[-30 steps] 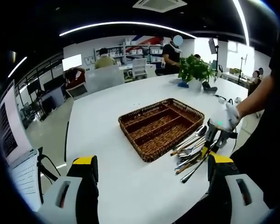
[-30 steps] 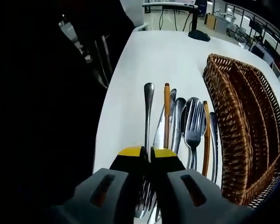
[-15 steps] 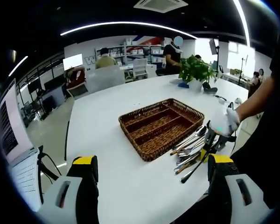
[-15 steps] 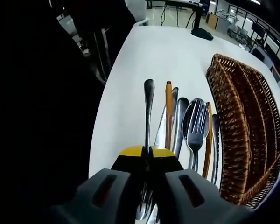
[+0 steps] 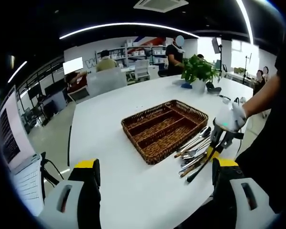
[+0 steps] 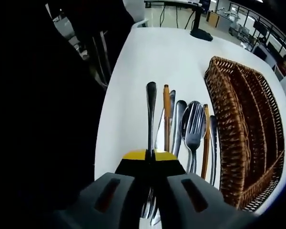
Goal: Arrange the knives, forks, and spoons in their matching storage slots by inserting each utensil handle-first until every utensil is classified and aligned in the correct compartment
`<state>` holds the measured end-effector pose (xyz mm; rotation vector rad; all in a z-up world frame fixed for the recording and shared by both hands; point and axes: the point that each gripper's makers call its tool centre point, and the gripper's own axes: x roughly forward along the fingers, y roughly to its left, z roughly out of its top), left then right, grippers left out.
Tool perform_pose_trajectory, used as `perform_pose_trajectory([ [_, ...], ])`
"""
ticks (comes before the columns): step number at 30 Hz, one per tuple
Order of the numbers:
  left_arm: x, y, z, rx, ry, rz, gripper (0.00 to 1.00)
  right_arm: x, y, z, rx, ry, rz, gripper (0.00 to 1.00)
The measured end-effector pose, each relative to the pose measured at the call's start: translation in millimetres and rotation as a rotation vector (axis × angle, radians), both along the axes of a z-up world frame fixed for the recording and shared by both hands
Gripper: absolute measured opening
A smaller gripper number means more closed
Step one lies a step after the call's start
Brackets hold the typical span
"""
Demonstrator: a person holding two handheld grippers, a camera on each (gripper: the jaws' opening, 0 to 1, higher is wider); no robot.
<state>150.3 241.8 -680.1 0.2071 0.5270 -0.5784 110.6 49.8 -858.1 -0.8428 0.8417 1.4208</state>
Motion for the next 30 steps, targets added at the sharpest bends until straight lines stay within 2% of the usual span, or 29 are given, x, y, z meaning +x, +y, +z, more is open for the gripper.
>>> perform_pose_trajectory([
  [7,-0.6,1.0,-0.6,-0.012,0.006,-0.005,1.00,0.1,-6.1,22.1,-0.004,-0.010,0.024,0.00],
  [15,4.2,-1.3,0.8,-0.016,-0.001,-0.013,1.00,14.8,-13.0,49.6,0.017,-0.042,-0.013,0.00],
  [20,7.4,-4.8,0.3,-0.019,0.001,-0.028,1.00,28.1,-18.8,78.4,0.025,-0.083,-0.031,0.00],
  [28,10.9,-14.3,1.6,-0.040,0.003,-0.048,1.00,42.5,-21.7,137.5,0.067,-0.152,-0.048,0.00],
  [30,12.0,-16.1,1.3,-0.039,0.004,-0.055,1.00,47.5,-23.2,150.7,0.059,-0.186,-0.045,0.00],
])
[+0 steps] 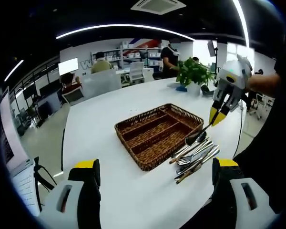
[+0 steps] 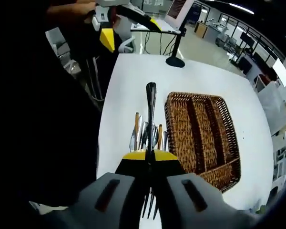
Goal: Arrange the knives, forks, and spoons in their matching storage slots by inserting each utensil handle-first until every utensil is classified and aligned in the correct compartment
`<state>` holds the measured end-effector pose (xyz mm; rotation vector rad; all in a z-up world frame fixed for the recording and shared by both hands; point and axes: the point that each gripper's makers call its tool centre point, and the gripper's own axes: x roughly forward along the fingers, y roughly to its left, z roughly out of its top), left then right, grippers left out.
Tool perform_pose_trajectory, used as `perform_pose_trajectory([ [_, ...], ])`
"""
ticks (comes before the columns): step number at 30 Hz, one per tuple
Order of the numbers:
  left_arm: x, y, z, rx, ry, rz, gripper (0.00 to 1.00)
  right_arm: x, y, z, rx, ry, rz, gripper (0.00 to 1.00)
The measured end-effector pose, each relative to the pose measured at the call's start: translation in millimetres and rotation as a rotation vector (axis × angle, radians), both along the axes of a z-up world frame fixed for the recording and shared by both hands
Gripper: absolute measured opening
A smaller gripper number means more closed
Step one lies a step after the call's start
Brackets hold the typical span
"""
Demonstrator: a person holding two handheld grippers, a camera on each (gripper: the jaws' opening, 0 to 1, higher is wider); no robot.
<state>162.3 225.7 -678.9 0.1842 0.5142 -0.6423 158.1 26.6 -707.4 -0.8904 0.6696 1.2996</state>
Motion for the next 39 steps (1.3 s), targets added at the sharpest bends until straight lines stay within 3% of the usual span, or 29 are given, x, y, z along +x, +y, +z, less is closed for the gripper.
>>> perform_pose_trajectory([
  [3,1.9,-3.0,1.1,-0.004,-0.006,-0.010,1.00,4.9,-1.3,18.3,-0.004,-0.031,-0.004,0.00],
  [9,6.4,-8.8,4.6,-0.007,-0.017,-0.022,1.00,6.5,-1.5,34.5,0.006,-0.044,-0.001,0.00],
  [19,8.3,-16.3,6.7,-0.003,-0.017,-0.037,1.00,5.8,-1.0,42.2,0.007,-0.045,0.002,0.00],
  [21,11.1,-15.5,10.3,0.001,-0.048,-0.026,1.00,9.1,-2.0,41.6,0.005,-0.051,-0.005,0.00],
  [39,10.9,-23.8,5.3,-0.018,-0.028,-0.065,1.00,29.6,-1.1,51.0,-0.009,-0.082,-0.026,0.00],
])
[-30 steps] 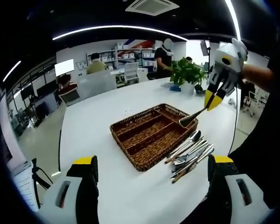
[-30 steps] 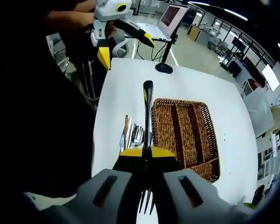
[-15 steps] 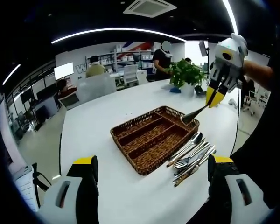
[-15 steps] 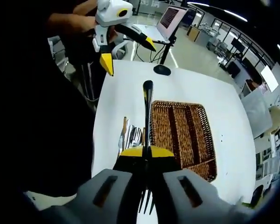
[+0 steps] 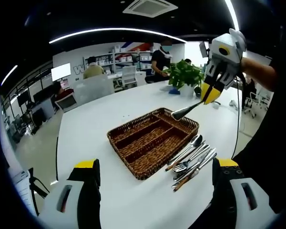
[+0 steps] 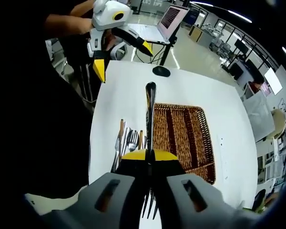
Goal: Arrange the knives, forks, and spoons in their matching storage slots by inserting each utensil handle-first until every utensil is classified and aligned in the correct compartment
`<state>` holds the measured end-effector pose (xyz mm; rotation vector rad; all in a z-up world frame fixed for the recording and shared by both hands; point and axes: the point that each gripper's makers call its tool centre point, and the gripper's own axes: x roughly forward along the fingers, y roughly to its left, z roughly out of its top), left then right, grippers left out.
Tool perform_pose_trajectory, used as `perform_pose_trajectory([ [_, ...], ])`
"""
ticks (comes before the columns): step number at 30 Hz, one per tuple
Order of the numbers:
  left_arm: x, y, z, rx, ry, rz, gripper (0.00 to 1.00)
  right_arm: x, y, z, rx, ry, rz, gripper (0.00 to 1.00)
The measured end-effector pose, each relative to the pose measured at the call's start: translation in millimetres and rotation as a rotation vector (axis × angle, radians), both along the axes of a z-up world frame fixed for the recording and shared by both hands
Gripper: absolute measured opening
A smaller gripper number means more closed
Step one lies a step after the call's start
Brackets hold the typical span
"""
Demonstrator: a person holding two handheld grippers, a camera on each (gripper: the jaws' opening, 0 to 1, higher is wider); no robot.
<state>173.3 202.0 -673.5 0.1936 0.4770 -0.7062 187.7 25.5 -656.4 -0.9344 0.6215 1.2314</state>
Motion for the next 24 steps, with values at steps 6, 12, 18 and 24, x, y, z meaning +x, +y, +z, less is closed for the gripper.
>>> perform_pose_trajectory([
  [6,1.9,2.0,2.1,0.000,-0.006,0.009,1.00,10.8,4.0,3.3,-0.001,-0.014,-0.002,0.00],
  [12,4.1,6.1,6.1,-0.016,-0.015,0.035,1.00,20.4,6.9,3.5,0.003,-0.032,0.014,0.00],
  [18,1.9,6.1,3.8,-0.012,-0.003,0.037,1.00,35.1,7.1,1.5,-0.019,-0.052,0.026,0.00],
  [24,0.3,7.5,1.2,0.000,-0.002,0.027,1.00,50.2,6.2,0.0,-0.035,-0.070,0.028,0.00],
])
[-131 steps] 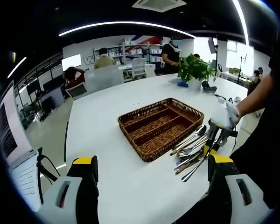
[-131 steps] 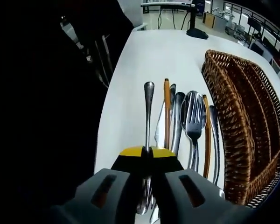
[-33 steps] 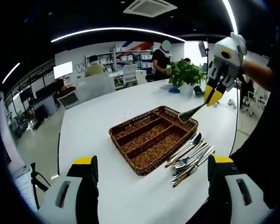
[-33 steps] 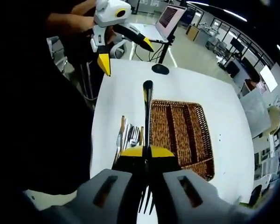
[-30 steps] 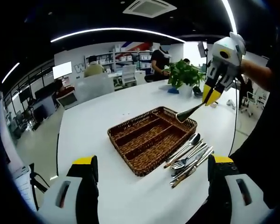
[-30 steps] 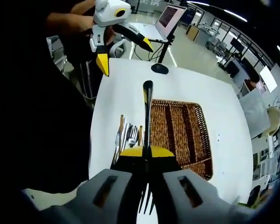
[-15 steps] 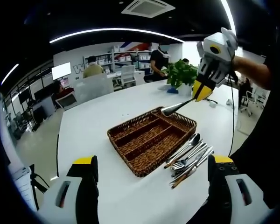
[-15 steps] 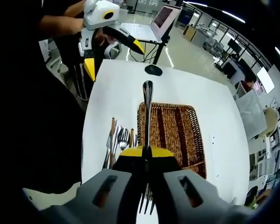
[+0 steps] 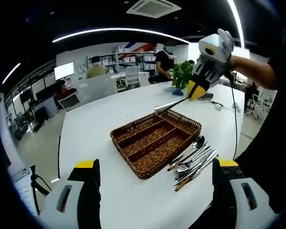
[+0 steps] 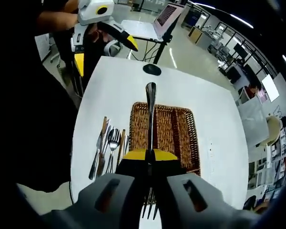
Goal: Arrange the knives, forks, and spoons in their matching storage slots by inserting each utensil handle-first until every utensil is classified and aligned in the correct compartment
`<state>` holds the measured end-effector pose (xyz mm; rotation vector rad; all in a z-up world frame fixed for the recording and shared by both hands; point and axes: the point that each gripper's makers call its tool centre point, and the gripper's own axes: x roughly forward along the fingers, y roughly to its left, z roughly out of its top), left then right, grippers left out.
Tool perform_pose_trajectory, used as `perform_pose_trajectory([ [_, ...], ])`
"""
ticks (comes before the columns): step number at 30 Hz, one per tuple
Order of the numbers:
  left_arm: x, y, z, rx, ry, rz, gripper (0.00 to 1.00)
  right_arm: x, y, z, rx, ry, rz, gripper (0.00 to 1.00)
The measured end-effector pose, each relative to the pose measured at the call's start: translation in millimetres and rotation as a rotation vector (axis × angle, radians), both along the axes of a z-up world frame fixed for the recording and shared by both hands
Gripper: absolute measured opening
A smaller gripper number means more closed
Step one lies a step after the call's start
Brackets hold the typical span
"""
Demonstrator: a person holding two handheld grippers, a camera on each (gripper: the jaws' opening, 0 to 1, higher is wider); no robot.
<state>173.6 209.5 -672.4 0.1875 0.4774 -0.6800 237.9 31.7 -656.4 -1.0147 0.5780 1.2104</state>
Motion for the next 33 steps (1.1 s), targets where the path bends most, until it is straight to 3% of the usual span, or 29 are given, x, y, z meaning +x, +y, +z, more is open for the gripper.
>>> perform_pose_trajectory([
  [15,5.7,14.4,-3.4,-0.004,-0.005,0.006,1.00,25.3,3.6,9.8,0.020,-0.031,0.010,0.00],
  [33,12.2,9.0,-0.2,-0.011,-0.013,0.011,1.00,77.2,8.9,26.6,0.001,-0.091,0.030,0.00],
])
